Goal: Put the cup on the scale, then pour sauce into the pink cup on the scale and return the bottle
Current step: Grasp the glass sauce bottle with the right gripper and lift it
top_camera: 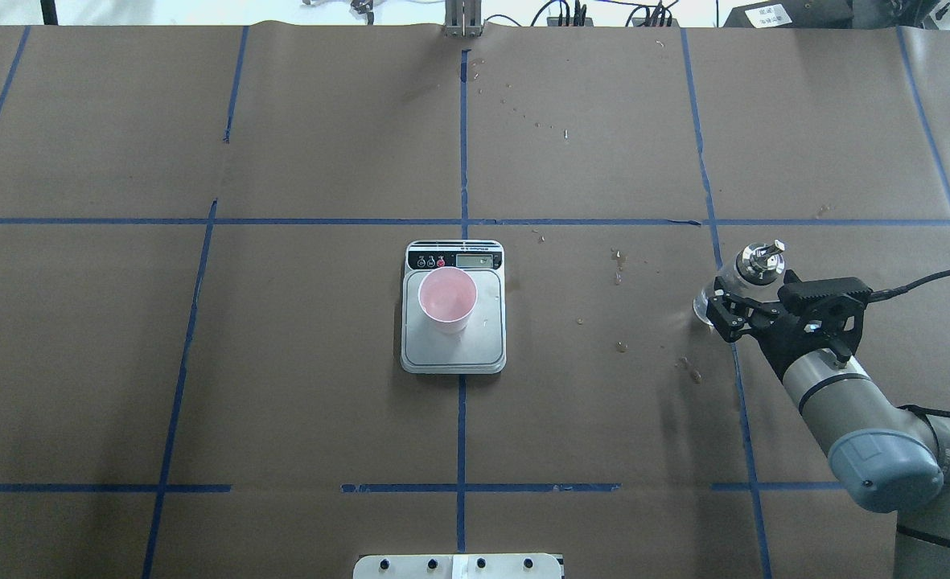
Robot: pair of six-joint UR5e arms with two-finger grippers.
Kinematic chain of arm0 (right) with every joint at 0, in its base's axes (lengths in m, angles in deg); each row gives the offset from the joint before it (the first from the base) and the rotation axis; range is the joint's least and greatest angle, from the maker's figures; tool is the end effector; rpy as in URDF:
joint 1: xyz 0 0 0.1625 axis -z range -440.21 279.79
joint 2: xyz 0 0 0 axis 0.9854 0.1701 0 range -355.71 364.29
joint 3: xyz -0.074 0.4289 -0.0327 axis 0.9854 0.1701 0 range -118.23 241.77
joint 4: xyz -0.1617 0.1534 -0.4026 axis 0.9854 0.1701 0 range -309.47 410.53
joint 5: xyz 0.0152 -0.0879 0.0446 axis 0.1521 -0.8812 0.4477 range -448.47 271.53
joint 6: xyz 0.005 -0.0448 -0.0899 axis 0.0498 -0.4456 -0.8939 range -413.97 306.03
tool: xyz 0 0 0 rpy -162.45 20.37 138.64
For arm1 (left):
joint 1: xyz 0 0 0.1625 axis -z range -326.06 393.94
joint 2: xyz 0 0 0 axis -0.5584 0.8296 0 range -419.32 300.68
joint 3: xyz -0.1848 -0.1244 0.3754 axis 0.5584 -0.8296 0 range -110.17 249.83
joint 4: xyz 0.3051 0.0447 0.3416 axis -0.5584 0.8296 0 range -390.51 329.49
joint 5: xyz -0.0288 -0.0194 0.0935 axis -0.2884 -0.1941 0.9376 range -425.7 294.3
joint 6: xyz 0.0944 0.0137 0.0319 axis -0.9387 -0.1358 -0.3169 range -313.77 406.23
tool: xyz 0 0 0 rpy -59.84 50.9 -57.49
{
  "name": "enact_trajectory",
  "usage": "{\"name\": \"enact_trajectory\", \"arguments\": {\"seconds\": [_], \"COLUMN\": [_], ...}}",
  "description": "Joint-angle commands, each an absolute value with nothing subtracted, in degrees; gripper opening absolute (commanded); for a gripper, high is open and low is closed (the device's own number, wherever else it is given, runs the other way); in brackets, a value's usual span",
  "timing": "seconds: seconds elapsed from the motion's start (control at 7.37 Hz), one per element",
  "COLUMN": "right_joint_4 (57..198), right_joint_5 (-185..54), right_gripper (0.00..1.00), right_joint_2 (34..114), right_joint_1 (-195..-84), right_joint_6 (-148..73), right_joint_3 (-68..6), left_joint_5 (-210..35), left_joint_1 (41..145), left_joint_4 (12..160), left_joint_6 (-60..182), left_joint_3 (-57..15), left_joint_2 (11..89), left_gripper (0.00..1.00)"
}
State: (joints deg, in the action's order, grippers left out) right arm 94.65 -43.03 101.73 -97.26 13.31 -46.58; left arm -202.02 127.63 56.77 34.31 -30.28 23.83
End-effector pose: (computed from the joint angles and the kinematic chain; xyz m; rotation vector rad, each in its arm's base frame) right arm -0.4093 -0.3387 0.4677 0.9860 -0.6393 0.2976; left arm -0.0918 -0.4832 0.6395 0.1186 0.8004 0.1397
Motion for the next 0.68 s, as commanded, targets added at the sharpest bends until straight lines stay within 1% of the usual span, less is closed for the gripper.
{"name": "enact_trajectory", "arguments": {"seconds": [0.0,0.54], "right_joint_4": [94.7,94.7], "right_joint_5": [-43.0,-43.1], "right_gripper": [1.0,1.0], "right_joint_2": [100.7,100.3], "right_joint_1": [-98.0,-98.3], "right_joint_6": [12.5,12.2], "right_joint_3": [-46.5,-46.3], "left_joint_5": [-202.0,-202.0], "left_joint_1": [127.6,127.6], "left_joint_4": [56.8,56.8], "left_joint_6": [34.3,34.3], "left_joint_3": [-30.3,-30.2], "left_joint_2": [23.8,23.6], "left_gripper": [1.0,1.0]}}
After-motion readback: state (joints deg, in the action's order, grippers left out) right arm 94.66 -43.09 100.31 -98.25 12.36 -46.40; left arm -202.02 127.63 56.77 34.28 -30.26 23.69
